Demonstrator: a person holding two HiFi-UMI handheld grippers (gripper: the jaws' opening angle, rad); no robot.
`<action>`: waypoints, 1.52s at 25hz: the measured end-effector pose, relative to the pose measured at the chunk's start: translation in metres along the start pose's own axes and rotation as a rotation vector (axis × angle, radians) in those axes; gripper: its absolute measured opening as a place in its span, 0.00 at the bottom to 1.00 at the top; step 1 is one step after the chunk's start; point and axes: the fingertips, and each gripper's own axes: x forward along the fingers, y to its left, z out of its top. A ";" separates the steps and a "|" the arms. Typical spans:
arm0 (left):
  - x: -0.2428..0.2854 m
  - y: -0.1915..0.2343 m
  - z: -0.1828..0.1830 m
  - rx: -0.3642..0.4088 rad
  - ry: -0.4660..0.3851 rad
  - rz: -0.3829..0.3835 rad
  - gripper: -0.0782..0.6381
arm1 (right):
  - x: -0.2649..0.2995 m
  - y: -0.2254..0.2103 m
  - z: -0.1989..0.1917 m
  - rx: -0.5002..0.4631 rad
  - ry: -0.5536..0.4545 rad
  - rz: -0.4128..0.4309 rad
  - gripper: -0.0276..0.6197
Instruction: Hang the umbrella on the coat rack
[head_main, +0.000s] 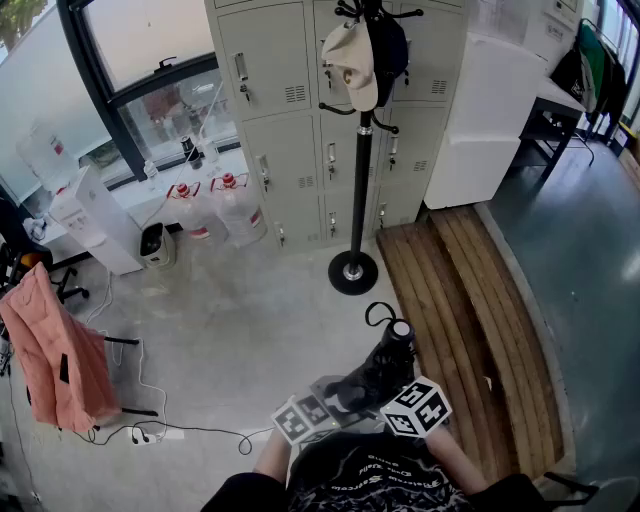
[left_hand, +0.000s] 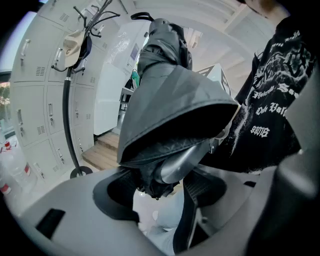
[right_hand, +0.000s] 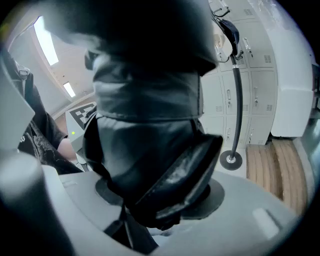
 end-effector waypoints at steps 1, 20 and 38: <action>-0.001 0.000 0.000 0.001 0.003 0.003 0.52 | 0.000 0.000 0.000 -0.004 0.000 0.001 0.44; 0.015 0.006 0.009 -0.021 0.000 -0.043 0.51 | -0.005 -0.020 -0.001 0.061 0.009 -0.001 0.46; 0.073 0.103 0.099 -0.034 -0.013 0.045 0.51 | -0.022 -0.142 0.067 -0.024 0.029 0.045 0.46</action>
